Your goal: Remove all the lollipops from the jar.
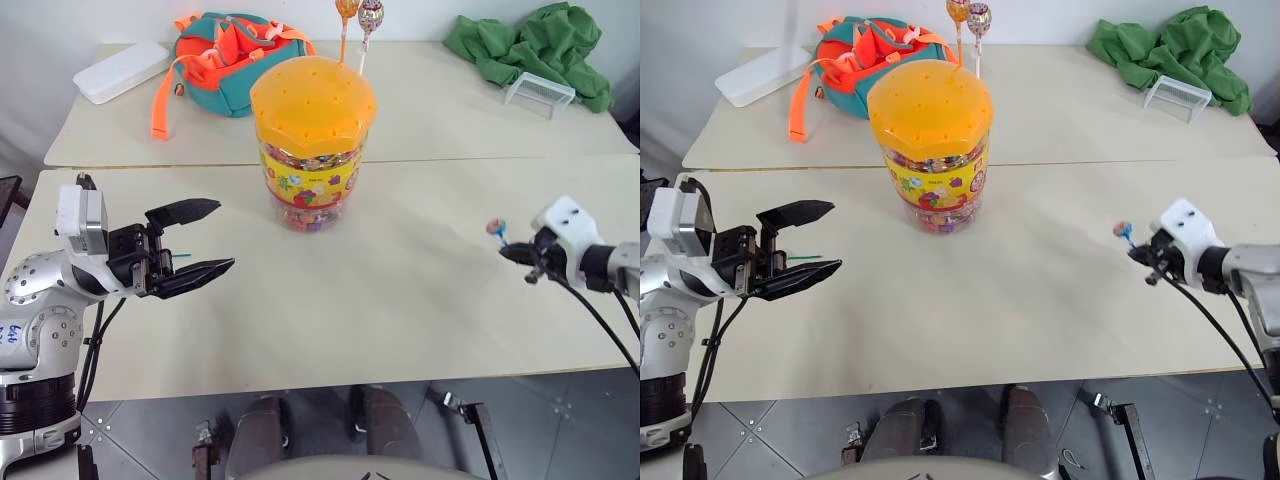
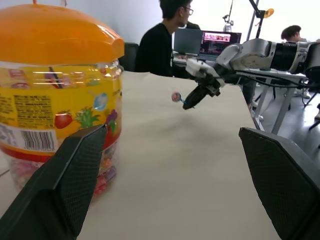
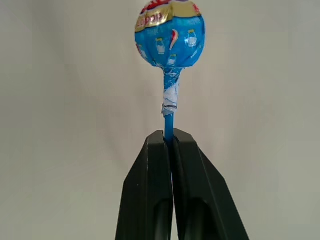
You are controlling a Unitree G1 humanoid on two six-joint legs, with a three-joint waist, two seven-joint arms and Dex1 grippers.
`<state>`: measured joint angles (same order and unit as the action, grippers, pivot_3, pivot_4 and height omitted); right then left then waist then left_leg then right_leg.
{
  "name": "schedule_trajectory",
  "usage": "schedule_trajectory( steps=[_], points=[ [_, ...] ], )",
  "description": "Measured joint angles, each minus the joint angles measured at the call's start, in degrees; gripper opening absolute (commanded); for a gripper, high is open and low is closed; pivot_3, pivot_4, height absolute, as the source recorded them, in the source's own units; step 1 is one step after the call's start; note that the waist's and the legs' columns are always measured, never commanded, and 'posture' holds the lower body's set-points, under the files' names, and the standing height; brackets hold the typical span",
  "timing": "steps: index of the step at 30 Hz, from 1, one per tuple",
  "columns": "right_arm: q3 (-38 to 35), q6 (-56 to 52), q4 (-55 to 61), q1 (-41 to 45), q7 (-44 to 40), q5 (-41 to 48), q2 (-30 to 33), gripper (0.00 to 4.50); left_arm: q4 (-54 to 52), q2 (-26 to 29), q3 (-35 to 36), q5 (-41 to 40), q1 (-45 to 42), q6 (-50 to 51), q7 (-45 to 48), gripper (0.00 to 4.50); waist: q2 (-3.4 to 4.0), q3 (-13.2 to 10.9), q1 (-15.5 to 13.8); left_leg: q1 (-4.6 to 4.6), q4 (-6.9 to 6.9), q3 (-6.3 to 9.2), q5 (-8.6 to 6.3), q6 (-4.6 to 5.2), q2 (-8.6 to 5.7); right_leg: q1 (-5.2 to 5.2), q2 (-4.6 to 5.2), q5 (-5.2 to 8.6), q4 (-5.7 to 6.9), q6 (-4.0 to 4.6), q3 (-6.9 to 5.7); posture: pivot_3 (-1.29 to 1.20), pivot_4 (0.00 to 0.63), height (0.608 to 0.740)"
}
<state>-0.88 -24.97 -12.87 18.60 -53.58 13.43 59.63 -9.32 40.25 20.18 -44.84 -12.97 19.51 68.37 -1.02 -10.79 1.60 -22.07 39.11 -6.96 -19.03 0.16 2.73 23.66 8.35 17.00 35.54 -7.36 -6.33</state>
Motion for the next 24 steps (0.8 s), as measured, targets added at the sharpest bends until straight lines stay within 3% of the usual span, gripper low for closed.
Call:
schedule_trajectory(
  steps=[3, 7, 11, 14, 19, 24],
  points=[
    [-0.75, -2.75, 0.33, 0.41, -2.31, 1.38, -0.14, 0.69, 0.11, -0.11, -0.14, 0.22, -0.03, -0.29, -0.09, 4.5, 0.0, 0.0, -0.08, 0.03, -0.01, 0.09, -0.01, -0.01, 0.03, 0.0, 0.0, 0.0, 0.09, 0.0, -0.06, 0.0, 0.15, 0.74],
    [-4.14, -0.4, 2.41, 2.47, -6.92, 7.22, -5.01, 2.0, -0.11, -1.98, 0.36, -0.76, 0.03, 0.29, -3.11, 4.5, 0.0, 0.0, -0.07, -0.01, -0.01, 0.1, -0.02, 0.0, 0.03, 0.01, 0.0, -0.01, 0.07, -0.01, -0.08, 0.0, 0.15, 0.74],
    [-10.74, 1.8, 6.18, 12.61, -7.84, 16.92, -12.62, 2.0, 0.05, -5.07, 4.95, -8.08, -1.48, 5.34, -11.76, 4.5, 0.04, -0.02, -0.1, 0.0, 0.04, 0.22, -0.01, -0.01, 0.04, 0.0, 0.01, -0.01, 0.15, -0.01, -0.05, 0.0, 0.15, 0.74],
    [-12.62, -1.82, 7.48, 23.55, -2.59, 22.01, -19.9, 2.0, 0.81, -6.58, 8.96, -13.01, -2.16, 8.15, -17.14, 4.5, 0.03, -0.02, -0.03, 0.01, 0.05, 0.28, -0.01, -0.01, 0.04, 0.01, 0.03, -0.03, 0.23, -0.03, -0.07, 0.0, 0.15, 0.74],
    [-8.09, -3.58, 0.9, 36.54, 5.72, 19.65, -29.74, 2.0, 0.98, -8.18, 10.04, -14.86, -1.81, 9.15, -20.28, 4.5, 0.02, -0.02, -0.16, -0.08, 0.05, 0.33, -0.03, -0.03, -0.02, 0.04, 0.06, -0.03, 0.32, -0.04, -0.21, 0.0, 0.15, 0.74],
    [-5.45, -1.72, -6.72, 43.07, 8.91, 15.64, -35.02, 2.0, 0.82, -8.57, 9.43, -14.8, -1.78, 9.18, -20.35, 4.5, 0.02, -0.02, -0.05, -0.15, 0.02, 0.41, -0.04, -0.02, -0.03, 0.05, 0.06, -0.06, 0.31, -0.08, -0.32, 0.0, 0.15, 0.74]
  ],
)
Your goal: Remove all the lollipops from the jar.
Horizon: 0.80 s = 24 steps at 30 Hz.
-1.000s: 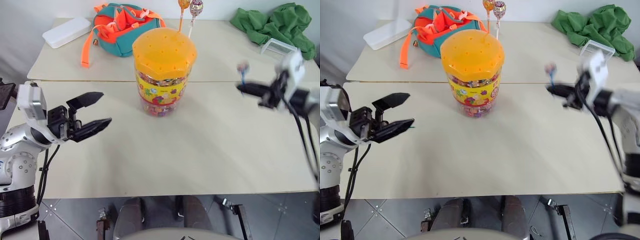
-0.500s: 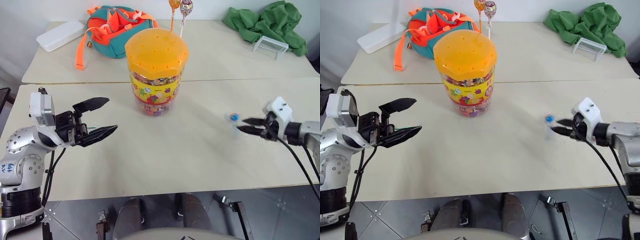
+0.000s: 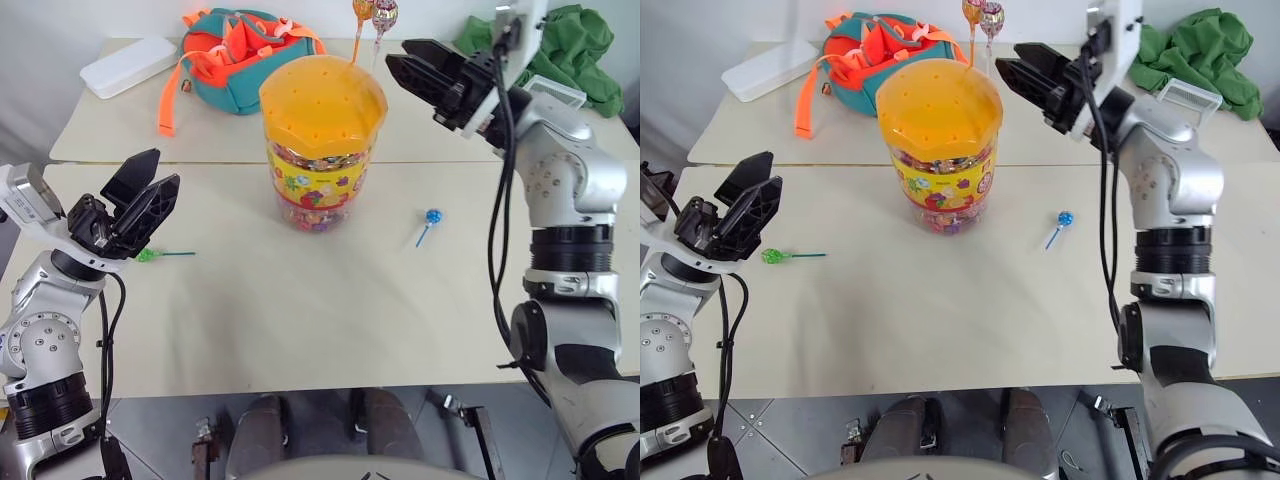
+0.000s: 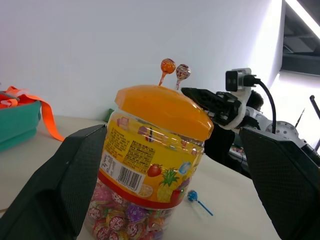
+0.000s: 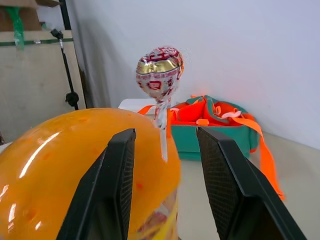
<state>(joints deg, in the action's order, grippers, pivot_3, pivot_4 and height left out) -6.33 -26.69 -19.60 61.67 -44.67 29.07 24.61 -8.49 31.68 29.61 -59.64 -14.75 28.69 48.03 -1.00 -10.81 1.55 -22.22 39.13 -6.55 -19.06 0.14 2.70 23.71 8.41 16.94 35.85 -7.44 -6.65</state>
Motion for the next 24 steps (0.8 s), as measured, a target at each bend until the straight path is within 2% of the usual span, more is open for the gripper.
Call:
schedule_trajectory(
  steps=[7, 10, 14, 21, 24],
  points=[
    [1.42, 0.91, -4.16, 3.41, 0.34, -2.62, -3.12, 2.0, -0.18, -0.41, -0.87, 0.05, -0.07, -0.29, -0.45, 4.5, 0.0, 0.0, 0.22, 0.02, -0.01, -0.02, 0.0, -0.01, 0.02, 0.0, -0.03, 0.0, 0.01, 0.0, 0.01, 0.0, 0.15, 0.74],
    [1.49, 0.91, -4.74, 3.43, -0.76, -2.63, -3.91, 1.39, -0.2, -0.79, -0.87, 0.04, -0.08, -0.54, -0.62, 4.5, 0.0, 0.0, 0.21, 0.02, -0.01, -0.01, 0.0, -0.01, 0.02, 0.0, -0.03, 0.0, 0.01, 0.0, 0.01, 0.0, 0.15, 0.74],
    [1.34, 1.38, -5.3, 3.95, -1.85, -2.64, -4.15, 0.05, -0.25, -1.26, -0.86, -0.01, -0.1, -0.66, -0.94, 4.5, 0.0, 0.0, 0.22, 0.02, -0.01, -0.01, 0.0, -0.01, 0.02, 0.0, -0.03, 0.0, 0.01, 0.0, 0.01, 0.0, 0.15, 0.74],
    [-3.57, 5.7, -7.29, 4.47, -3.56, -0.67, -3.7, 0.02, -0.18, -1.47, -1.31, -0.08, -2.37, -1.33, 0.49, 4.5, 0.0, 0.0, 0.26, 0.01, -0.02, -0.03, 0.0, -0.01, 0.02, 0.01, -0.04, 0.0, 0.01, 0.0, 0.0, 0.0, 0.15, 0.74],
    [-5.96, 5.84, -7.6, 4.52, -4.76, 0.46, 0.6, 0.02, -0.09, -0.44, -3.23, 1.21, -3.57, -2.18, 3.78, 4.5, 0.0, 0.0, -0.15, 0.0, -0.01, -0.01, 0.0, 0.0, 0.0, -0.01, -0.03, -0.01, 0.0, -0.01, 0.0, 0.0, 0.15, 0.74]
  ],
)
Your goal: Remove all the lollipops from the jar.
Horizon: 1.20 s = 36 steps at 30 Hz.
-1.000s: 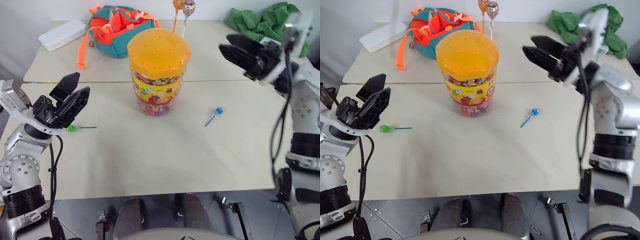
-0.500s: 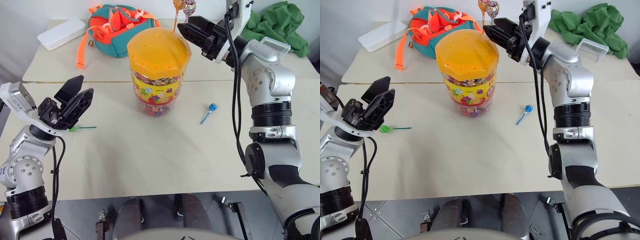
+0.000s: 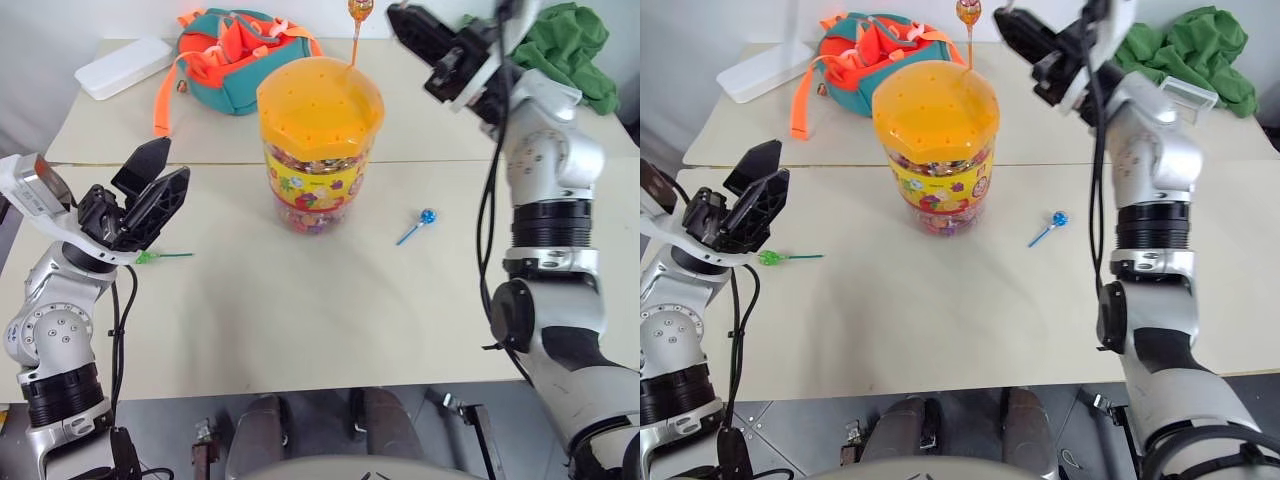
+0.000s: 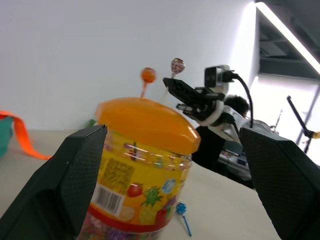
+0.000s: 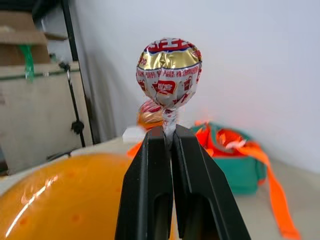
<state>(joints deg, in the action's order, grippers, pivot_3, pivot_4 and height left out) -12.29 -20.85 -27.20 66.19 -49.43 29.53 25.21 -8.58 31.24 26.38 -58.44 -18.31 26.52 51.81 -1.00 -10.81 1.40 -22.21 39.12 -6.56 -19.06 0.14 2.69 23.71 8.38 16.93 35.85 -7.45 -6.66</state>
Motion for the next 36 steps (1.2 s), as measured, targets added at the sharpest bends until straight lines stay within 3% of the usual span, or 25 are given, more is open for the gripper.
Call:
schedule_trajectory(
  steps=[4, 7, 13, 15, 16, 23, 29, 33, 36],
  points=[
    [2.07, -2.34, 1.15, -3.81, -4.52, -3.49, 13.12, 0.02, 0.15, 3.74, -3.53, 3.29, -0.99, -0.8, 5.61, 4.5, -0.02, 0.01, -0.38, -0.04, -0.04, -0.01, -0.01, 0.02, -0.02, 0.0, 0.0, 0.0, -0.12, -0.01, -0.03, 0.0, 0.15, 0.74],
    [9.77, -2.67, 4.2, -19.08, -12.7, -12.41, 28.46, 0.02, 0.32, 7.86, -5.73, 7.43, 0.04, -2.27, 11.18, 4.5, -0.03, 0.02, -1.06, 0.0, -0.13, -0.15, -0.08, 0.0, 0.0, 0.0, -0.02, 0.0, -0.31, -0.01, -0.03, 0.0, 0.15, 0.74],
    [14.81, 5.83, 4.47, -37.57, -16.49, -21.56, 35.32, 0.02, 0.97, 9.44, -8.45, 11.41, 1.32, -4.76, 17.61, 4.5, 0.2, -0.12, 0.16, 0.1, -0.01, -0.45, 0.02, -0.01, 0.03, 0.02, -0.01, 0.0, -0.26, 0.01, 0.12, 0.0, 0.15, 0.74],
    [14.14, 6.74, 4.36, -39.3, -16.38, -21.63, 35.28, 0.02, 1.86, 9.38, -8.79, 12.22, 1.26, -5.71, 18.41, 4.5, 0.23, -0.13, 0.59, 0.19, -0.01, -0.56, 0.06, -0.02, 0.06, 0.01, -0.01, -0.03, -0.24, 0.09, 0.2, 0.0, 0.15, 0.74],
    [13.57, 7.22, 4.38, -40.26, -16.3, -21.49, 35.23, 0.52, 2.24, 9.15, -9.02, 12.48, 1.23, -6.0, 18.49, 4.5, 0.23, -0.13, 0.62, 0.22, -0.01, -0.54, 0.08, -0.02, 0.08, 0.0, -0.01, -0.04, -0.2, 0.1, 0.2, 0.0, 0.15, 0.74],
    [8.01, 7.49, 6.61, -39.78, -17.35, -14.75, 30.67, 2.75, 2.64, 6.54, -7.43, 11.47, 1.28, -5.36, 14.89, 4.5, 0.23, -0.13, 0.15, 0.17, 0.02, -0.43, 0.06, 0.0, 0.08, 0.0, 0.0, -0.05, -0.21, 0.1, 0.17, 0.0, 0.15, 0.74],
    [0.59, -2.38, 19.02, -22.76, -13.55, 3.85, 17.54, 2.75, 5.35, 1.33, 3.92, 1.05, -0.46, -0.12, -0.16, 4.5, 0.22, -0.13, 0.18, 0.26, 0.03, -0.17, 0.07, -0.07, 0.17, -0.03, -0.02, -0.09, 0.07, 0.17, 0.0, 0.0, 0.15, 0.74],
    [5.28, -3.52, 15.48, -11.92, -6.81, 2.02, 7.44, 2.75, 6.09, 0.22, 6.44, -1.74, -0.55, 1.05, -3.81, 4.5, 0.18, -0.11, -0.1, 0.1, 0.09, -0.09, 0.05, -0.06, 0.07, -0.01, 0.07, -0.12, 0.04, 0.12, -0.09, 0.0, 0.15, 0.74],
    [7.86, -2.78, 6.2, -3.67, -1.81, -1.93, 1.31, 2.75, 5.93, 0.13, 5.76, -1.89, -0.43, 1.74, -3.66, 4.5, 0.18, -0.11, -0.14, 0.02, 0.1, -0.09, 0.05, -0.04, 0.02, 0.02, 0.08, -0.14, 0.03, 0.08, -0.11, 0.0, 0.15, 0.74]
  ],
)
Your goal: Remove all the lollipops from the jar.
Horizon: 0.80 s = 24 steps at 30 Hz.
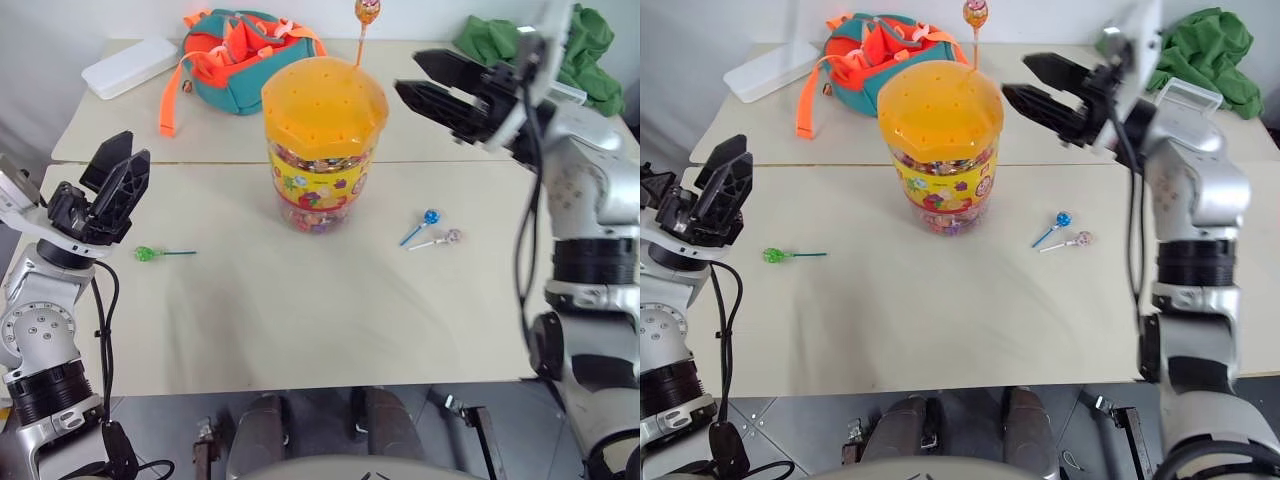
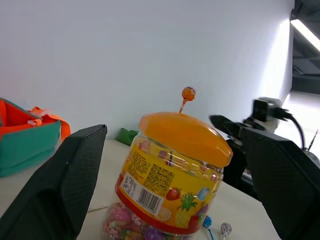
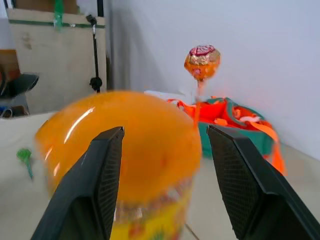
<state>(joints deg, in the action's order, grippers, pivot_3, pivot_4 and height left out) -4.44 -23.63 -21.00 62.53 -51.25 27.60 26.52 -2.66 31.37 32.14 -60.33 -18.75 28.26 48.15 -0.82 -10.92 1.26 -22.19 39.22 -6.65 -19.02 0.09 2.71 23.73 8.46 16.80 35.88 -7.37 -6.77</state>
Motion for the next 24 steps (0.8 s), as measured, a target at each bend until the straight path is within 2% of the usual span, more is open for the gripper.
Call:
schedule_trajectory(
  steps=[4, 9, 13, 17, 18, 24],
  points=[
    [1.8, 2.4, -10.31, 8.58, 4.89, -4.73, -4.92, 2.75, -0.86, -0.22, -2.68, 0.46, -0.3, 0.04, 0.5, 4.5, 0.0, 0.0, 0.4, -0.01, -0.09, 0.08, 0.0, -0.01, 0.02, 0.01, -0.02, 0.0, 0.02, 0.0, -0.12, 0.0, 0.15, 0.74],
    [1.49, 4.99, -17.6, 11.23, 6.01, -7.16, -7.21, 2.75, -1.18, -0.89, -3.61, 0.67, -0.39, -0.37, 0.75, 4.5, 0.0, 0.0, 0.62, -0.01, -0.1, 0.06, 0.0, -0.01, 0.01, 0.01, -0.03, 0.0, 0.0, 0.0, -0.13, 0.0, 0.15, 0.74],
    [1.61, 5.09, -18.75, 12.71, 3.66, -7.21, -8.61, 1.55, -1.51, -1.46, -3.71, 0.49, -0.41, -0.49, 0.73, 4.5, 0.0, 0.0, 0.91, 0.0, -0.09, 0.05, 0.01, -0.01, 0.05, 0.01, -0.05, 0.0, 0.01, 0.0, -0.11, 0.0, 0.15, 0.74],
    [1.22, 5.14, -18.77, 12.94, 2.62, -7.21, -8.81, 0.17, -1.78, -1.48, -3.7, 0.21, -0.42, -0.59, 0.72, 4.5, 0.0, 0.0, 0.92, 0.0, -0.1, 0.05, 0.01, -0.01, 0.05, 0.01, -0.05, 0.0, 0.01, 0.0, -0.1, 0.0, 0.15, 0.74],
    [0.82, 5.49, -18.79, 12.94, 2.36, -7.2, -8.84, 0.04, -1.78, -1.49, -3.71, 0.2, -0.49, -0.64, 0.72, 4.5, 0.0, 0.0, 0.92, 0.0, -0.1, 0.05, 0.01, -0.01, 0.05, 0.01, -0.05, 0.0, 0.01, 0.0, -0.1, 0.0, 0.15, 0.74],
    [-4.11, 9.16, -20.02, 13.59, -0.34, -4.2, -8.61, 0.04, -1.79, -1.53, -4.82, 1.23, -3.2, -2.2, 2.13, 4.5, 0.0, 0.0, 0.97, -0.01, -0.11, 0.04, 0.0, -0.01, 0.04, 0.02, -0.06, 0.0, -0.01, 0.0, -0.11, 0.0, 0.15, 0.74]
  ],
)
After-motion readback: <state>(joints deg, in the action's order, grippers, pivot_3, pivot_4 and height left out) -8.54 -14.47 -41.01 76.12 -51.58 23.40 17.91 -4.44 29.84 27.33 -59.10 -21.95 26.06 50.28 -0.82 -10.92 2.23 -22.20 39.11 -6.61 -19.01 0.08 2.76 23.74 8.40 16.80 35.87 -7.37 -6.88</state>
